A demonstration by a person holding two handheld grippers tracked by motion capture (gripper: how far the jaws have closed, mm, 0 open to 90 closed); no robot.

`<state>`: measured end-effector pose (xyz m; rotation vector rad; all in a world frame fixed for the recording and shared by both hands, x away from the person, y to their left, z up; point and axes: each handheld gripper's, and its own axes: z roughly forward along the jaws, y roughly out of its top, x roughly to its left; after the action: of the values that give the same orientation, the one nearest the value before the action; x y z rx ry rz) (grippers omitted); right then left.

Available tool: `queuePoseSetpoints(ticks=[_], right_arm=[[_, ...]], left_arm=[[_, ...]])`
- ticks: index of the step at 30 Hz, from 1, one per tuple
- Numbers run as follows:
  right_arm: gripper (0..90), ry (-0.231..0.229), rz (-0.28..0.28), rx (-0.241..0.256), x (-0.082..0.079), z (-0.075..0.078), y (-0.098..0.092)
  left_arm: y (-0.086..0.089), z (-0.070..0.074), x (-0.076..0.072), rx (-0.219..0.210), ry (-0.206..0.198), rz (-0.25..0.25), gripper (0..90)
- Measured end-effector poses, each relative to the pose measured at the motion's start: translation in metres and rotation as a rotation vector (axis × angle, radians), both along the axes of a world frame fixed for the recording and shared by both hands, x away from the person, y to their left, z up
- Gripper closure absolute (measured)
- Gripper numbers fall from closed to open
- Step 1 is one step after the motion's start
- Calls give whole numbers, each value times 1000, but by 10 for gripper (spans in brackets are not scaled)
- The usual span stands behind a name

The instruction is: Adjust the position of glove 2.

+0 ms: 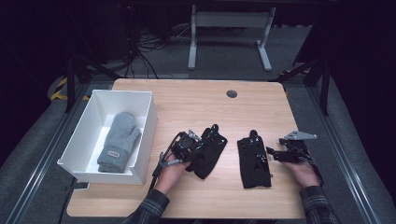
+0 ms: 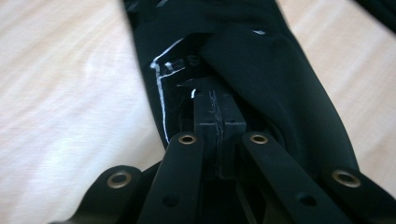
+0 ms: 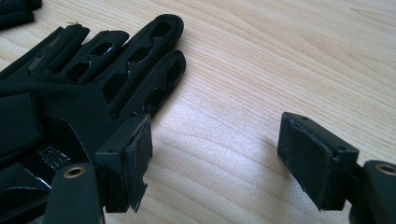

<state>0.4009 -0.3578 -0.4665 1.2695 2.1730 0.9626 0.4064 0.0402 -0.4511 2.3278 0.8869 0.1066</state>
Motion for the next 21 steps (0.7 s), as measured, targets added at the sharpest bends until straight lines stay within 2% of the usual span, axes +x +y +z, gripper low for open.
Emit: queuePoseSetpoints(ticks=[6,9,12,14,17,19,21], right_arm=[[269,-1,1,-1,0,0,0],[269,-1,2,0,0,0,0],[269,-1,2,-1,0,0,0],[269,-1,2,-1,0,0,0],[269,0,3,-1,0,0,0],[269,0,3,-1,0,0,0],[269,0,3,0,0,0,0]], left_arm=[[-6,-1,-12,-23,18,-48,896],[-8,0,-13,-24,13,-56,883],[-4,5,-10,-25,-16,-27,803],[1,8,-5,-40,-33,5,775],[8,13,6,-41,-57,49,715],[12,12,14,-53,-47,70,677],[12,7,19,-35,-34,82,641]])
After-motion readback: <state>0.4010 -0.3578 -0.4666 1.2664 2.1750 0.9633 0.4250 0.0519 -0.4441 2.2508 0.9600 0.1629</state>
